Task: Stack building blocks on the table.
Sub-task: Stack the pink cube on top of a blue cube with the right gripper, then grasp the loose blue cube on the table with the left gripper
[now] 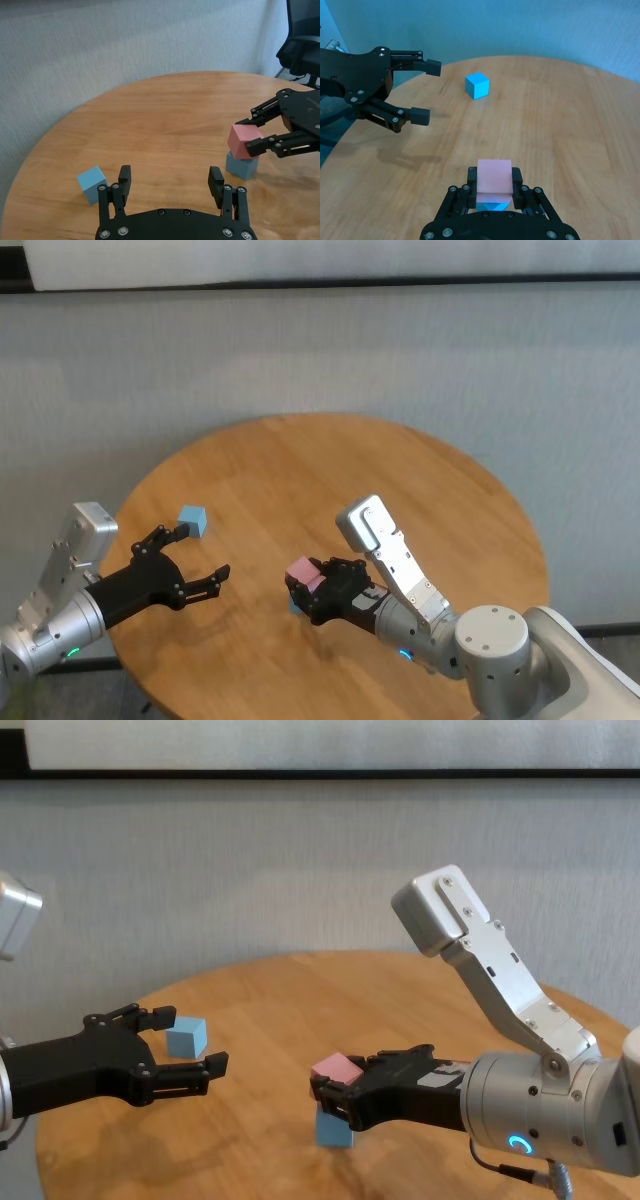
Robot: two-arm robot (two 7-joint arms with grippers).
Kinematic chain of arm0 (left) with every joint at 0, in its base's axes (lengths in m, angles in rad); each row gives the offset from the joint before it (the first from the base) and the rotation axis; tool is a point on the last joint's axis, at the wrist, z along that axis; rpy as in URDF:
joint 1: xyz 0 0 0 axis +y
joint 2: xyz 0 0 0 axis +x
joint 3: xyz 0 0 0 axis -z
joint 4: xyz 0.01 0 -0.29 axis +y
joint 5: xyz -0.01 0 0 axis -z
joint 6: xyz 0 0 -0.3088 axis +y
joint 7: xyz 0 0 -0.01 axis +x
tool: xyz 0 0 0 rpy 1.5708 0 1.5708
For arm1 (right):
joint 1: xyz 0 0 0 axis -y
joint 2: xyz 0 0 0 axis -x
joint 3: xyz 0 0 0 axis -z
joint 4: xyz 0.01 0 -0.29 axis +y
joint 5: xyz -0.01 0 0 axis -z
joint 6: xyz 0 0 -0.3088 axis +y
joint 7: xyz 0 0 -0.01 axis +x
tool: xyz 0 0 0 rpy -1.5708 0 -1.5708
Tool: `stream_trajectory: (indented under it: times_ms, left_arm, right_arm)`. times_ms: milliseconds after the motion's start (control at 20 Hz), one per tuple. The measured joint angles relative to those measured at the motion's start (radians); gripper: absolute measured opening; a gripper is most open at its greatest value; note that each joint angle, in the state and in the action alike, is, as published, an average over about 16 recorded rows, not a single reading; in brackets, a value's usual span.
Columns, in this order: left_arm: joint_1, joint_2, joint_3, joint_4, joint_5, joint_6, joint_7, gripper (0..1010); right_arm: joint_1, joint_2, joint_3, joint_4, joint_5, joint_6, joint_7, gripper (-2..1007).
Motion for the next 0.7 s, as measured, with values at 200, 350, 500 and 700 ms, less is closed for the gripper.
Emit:
stream_trajectory:
  times_ms: [200, 350, 500, 700]
  left_arm:
    - [0.0, 0.0, 0.0, 0.0, 0.0, 0.0, 0.0, 1000]
    - [0.0, 0.0, 0.0, 0.0, 0.0, 0.0, 0.0, 1000]
    - [0.0, 0.0, 0.0, 0.0, 0.0, 0.0, 0.0, 1000]
    - [0.0, 0.0, 0.0, 0.0, 0.0, 0.0, 0.0, 1000]
  right_arm:
    - [-0.001, -0.002, -0.001, 0.001, -0.003, -0.002, 0.0, 392]
    - [-0.002, -0.003, -0.001, 0.0, -0.005, -0.003, -0.001, 445]
    - [-0.003, -0.005, 0.0, -0.001, -0.006, -0.005, -0.001, 518]
    - [-0.006, -0.006, 0.002, -0.007, -0.006, -0.005, -0.001, 644]
